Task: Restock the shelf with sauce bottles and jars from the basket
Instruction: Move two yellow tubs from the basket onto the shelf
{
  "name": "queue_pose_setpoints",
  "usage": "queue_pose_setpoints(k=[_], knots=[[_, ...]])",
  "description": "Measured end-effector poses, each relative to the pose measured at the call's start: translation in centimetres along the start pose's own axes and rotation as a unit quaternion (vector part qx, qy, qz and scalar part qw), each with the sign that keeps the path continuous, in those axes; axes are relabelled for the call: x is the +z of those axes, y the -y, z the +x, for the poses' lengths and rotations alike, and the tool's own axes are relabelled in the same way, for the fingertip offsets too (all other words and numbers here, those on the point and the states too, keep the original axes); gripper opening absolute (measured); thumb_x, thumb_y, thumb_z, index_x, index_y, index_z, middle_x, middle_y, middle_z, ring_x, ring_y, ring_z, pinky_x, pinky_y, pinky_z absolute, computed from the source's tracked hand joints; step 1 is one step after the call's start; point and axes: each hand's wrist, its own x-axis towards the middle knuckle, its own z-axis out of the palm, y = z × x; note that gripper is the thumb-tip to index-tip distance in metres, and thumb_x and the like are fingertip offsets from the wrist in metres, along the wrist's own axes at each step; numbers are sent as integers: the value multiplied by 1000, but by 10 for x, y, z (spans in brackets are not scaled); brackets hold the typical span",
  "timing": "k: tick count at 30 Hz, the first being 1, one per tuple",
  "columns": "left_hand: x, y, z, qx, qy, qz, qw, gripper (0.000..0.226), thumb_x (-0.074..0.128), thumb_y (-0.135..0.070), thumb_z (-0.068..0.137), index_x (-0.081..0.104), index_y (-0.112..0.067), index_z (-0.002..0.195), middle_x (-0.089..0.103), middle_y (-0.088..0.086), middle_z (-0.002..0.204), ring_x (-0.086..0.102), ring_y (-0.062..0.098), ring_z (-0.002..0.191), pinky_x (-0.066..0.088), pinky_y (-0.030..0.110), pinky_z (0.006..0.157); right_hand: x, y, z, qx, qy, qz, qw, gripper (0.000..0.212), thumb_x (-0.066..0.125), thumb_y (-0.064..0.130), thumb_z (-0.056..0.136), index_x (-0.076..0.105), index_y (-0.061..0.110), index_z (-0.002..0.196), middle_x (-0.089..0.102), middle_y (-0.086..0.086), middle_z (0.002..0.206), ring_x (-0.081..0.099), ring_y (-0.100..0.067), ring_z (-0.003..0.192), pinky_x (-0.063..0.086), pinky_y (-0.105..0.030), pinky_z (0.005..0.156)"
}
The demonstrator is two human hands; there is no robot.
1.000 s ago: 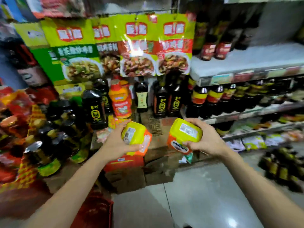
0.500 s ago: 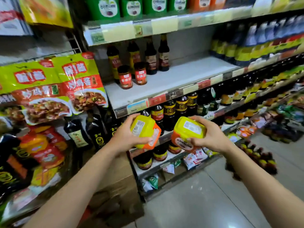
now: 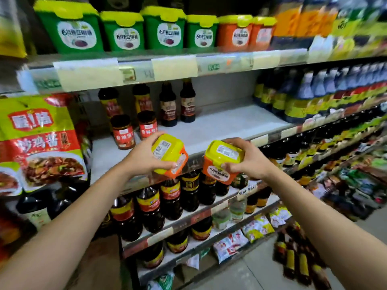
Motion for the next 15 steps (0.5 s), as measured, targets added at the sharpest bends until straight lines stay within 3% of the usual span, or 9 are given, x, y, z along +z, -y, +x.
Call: queue_pose_setpoints(k=[3,6,8,13,15], knots=[[8,-3,41,8,10,12,1000,92,86,-22,57,35,-29,133,53,-18,109,54,1,98,39,16,79,-21,-6,37,0,-7,-28,1000,57,76,3,66,52,22,114,64,-7,101,61,-19,93,51,-29,85],[15,-7,77,5,24,11,1000,91,85,-18,58,35,-26,134,53,-5,116,52,13,107,42,26,89,-42,-13,76,-15,-1,-41,999,58,78,6,64,51,22,112,62,2,91,59,-6,78,48,-10,71],[21,-7,95,-4,19,20,1000,90,85,-16,59,36,-25,134,53,-3,116,52,14,107,42,27,90,-51,-22,101,-24,13,-42,999,58,77,1,65,52,18,115,62,-2,93,57,-4,76,46,-5,65],[34,-4,136,-57,3,73,996,89,84,-19,61,35,-26,135,51,-2,115,51,13,103,40,23,84,-60,-57,163,-44,57,-59,996,57,79,8,63,51,28,109,64,-2,93,60,-14,81,51,-30,78],[38,-3,150,-90,-2,105,990,90,83,-22,61,33,-26,136,52,-2,115,51,14,103,40,22,82,-62,-73,187,-52,78,-49,994,56,79,9,63,51,30,107,65,-3,94,61,-16,83,52,-34,80]])
